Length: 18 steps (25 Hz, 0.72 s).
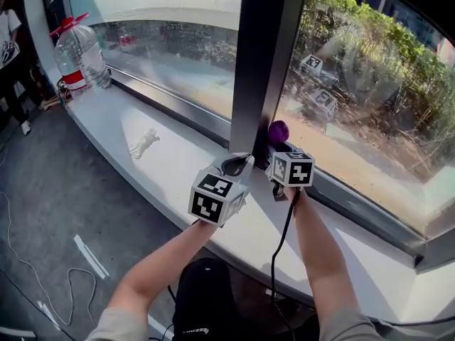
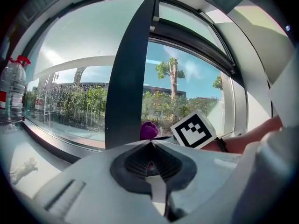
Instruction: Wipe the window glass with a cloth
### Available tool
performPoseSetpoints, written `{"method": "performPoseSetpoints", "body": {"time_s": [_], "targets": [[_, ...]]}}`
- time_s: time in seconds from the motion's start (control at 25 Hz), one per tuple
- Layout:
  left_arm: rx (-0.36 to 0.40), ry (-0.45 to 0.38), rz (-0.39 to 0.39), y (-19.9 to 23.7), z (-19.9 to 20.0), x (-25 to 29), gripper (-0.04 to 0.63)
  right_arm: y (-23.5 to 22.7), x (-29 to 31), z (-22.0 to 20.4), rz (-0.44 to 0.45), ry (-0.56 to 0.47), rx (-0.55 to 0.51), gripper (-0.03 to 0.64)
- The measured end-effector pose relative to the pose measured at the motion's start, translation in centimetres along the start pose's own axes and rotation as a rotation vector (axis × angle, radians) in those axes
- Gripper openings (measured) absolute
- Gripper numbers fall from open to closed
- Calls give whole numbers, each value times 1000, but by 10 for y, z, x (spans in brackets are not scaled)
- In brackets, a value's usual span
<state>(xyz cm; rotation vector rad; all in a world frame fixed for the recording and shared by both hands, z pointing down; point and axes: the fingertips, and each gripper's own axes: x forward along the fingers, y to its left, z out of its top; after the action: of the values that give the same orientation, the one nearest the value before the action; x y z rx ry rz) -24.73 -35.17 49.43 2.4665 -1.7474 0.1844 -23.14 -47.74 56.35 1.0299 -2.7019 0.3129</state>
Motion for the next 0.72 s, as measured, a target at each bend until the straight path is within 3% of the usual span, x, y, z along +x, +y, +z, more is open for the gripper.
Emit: {"method": "performPoseSetpoints", "body": {"time_s": [0.36,0.72], "targets": [[35,-14,-81,-43,13,12,0,21,-104,34,99,-153,-36,74],[84,-30,-261,-127,36,30,0,-18,-237,47,16,-224,-82,75]]}}
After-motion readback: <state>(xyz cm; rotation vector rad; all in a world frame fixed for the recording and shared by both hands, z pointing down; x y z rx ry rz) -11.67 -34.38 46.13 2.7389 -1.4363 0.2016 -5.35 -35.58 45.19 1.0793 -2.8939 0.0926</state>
